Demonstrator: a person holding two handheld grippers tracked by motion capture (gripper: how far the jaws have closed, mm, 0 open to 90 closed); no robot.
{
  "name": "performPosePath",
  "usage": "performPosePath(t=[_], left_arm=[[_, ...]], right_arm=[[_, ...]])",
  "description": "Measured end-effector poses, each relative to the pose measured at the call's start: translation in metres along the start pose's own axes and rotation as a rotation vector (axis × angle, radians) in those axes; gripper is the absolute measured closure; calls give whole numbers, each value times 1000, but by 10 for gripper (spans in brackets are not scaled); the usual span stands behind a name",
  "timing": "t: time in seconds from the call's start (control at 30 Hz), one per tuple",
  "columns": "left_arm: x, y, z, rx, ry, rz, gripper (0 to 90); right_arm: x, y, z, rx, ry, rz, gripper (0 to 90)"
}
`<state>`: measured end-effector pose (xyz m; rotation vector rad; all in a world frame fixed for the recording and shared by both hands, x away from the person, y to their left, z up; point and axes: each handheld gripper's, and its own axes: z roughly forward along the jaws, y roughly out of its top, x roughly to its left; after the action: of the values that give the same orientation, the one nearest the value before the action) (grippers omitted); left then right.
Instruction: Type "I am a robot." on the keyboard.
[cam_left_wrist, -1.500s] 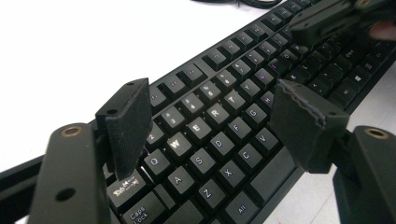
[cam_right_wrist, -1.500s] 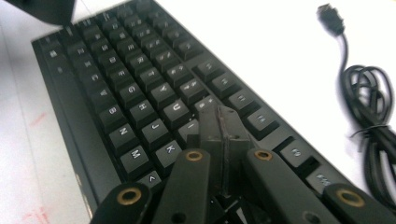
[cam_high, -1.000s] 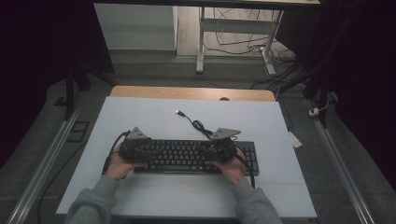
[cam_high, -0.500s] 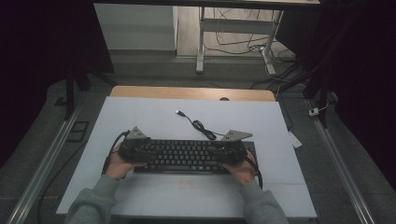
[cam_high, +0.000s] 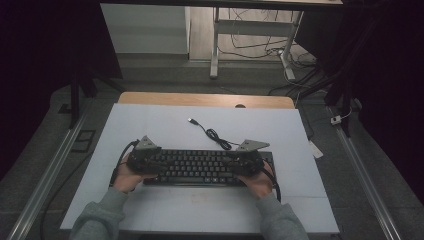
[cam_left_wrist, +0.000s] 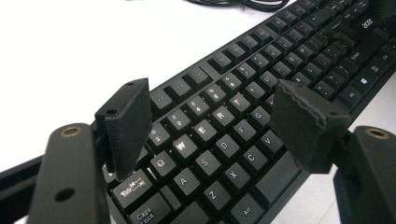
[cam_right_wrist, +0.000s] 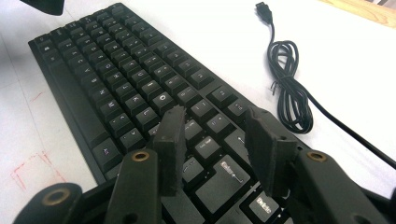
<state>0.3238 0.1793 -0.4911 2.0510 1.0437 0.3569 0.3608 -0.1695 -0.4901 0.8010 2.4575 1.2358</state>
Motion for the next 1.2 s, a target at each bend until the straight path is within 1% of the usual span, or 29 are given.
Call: performPosePath(t=[0.07,0.27,0.37,0.43,0.53,0.67,0.8,0.9,0.93,1.1,1.13,1.2], left_arm=[[-2,0,0,0,-5,0,294],[-8,2,2,1,-31,20,321],[-11,3,4,1,-44,23,345],[-13,3,6,3,-57,27,383],[-18,2,8,5,-74,43,478],[-23,2,11,12,-93,58,628],[-28,1,16,33,-91,90,785],[-30,1,19,44,-102,99,872],[-31,1,19,48,-104,100,885],[-35,0,25,65,-117,106,888],[-36,0,27,72,-119,116,888],[-38,0,30,80,-122,120,888]], right_arm=[[0,0,0,1,1,-1,582],[1,0,1,0,5,2,581],[1,0,2,2,5,2,581],[1,0,2,1,5,1,581],[1,0,2,2,4,0,581],[1,0,2,1,4,0,581],[1,-1,2,6,2,-2,580],[1,0,2,9,1,-4,581],[1,-1,2,5,2,-4,580],[1,-1,3,10,-1,-5,580],[1,-1,3,10,1,-4,579],[1,-1,3,10,2,-5,579]])
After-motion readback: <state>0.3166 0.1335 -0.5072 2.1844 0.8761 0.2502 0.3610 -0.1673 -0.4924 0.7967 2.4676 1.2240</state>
